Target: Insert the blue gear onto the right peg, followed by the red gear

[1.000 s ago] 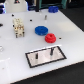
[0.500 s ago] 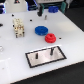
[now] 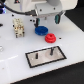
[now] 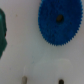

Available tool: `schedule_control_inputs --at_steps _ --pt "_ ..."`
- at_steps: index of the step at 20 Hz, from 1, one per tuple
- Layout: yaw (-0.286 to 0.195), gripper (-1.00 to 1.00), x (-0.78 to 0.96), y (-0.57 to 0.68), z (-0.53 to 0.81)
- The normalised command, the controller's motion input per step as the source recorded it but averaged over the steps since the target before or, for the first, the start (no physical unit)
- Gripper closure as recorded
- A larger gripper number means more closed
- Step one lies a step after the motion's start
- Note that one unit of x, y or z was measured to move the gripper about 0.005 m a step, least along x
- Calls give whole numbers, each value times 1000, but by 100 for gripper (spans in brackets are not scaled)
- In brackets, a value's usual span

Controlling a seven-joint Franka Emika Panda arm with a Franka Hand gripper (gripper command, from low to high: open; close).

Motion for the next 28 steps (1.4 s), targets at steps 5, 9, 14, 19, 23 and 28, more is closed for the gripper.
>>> schedule_control_inputs --at_steps 5,9,14,19,23,28 --pt "0 -100 -204 85 -445" --pt "0 -100 -124 -73 -157" --pt "0 -100 13 -161 464" --pt "0 -100 2 -241 108" --pt "0 -100 -85 -63 -360" --pt "0 -100 -81 -35 -391"
